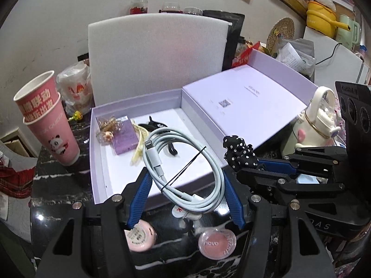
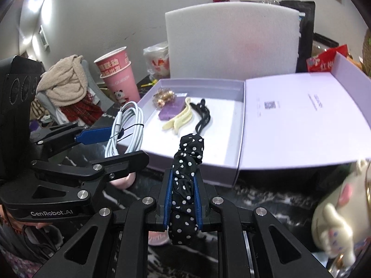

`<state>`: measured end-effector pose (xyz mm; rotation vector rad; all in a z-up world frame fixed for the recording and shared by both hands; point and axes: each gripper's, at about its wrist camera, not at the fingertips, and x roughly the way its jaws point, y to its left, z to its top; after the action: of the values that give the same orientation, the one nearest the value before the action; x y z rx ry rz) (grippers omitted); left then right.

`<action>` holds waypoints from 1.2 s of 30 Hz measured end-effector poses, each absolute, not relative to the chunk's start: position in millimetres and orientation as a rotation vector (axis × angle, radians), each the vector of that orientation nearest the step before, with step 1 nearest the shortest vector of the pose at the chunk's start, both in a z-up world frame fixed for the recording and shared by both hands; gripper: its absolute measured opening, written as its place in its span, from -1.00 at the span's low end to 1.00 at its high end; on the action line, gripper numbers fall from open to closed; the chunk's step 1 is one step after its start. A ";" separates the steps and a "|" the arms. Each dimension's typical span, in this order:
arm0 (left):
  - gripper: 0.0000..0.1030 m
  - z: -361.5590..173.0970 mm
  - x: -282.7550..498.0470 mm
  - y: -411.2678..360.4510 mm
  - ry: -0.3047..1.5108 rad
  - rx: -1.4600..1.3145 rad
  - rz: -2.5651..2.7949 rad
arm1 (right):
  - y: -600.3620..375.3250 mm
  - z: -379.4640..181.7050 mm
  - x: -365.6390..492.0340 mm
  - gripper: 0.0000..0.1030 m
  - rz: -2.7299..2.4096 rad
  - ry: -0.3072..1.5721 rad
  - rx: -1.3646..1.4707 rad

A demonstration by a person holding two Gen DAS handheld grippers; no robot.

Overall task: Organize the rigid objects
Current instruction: 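Carry white cable and polka-dot scrunchie up over the open gift box, then lower cable and scrunchie into the gift box and open both grippers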

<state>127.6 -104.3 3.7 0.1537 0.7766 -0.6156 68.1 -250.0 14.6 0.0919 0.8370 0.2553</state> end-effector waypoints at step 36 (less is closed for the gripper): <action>0.17 28.2 229.6 -114.4 0.748 0.161 -0.592 | -262.9 63.0 177.4 -0.68 0.317 0.802 0.018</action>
<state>229.6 -114.4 28.2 0.1613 0.7480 -0.5916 177.4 -262.9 63.0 0.0179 0.8015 0.3168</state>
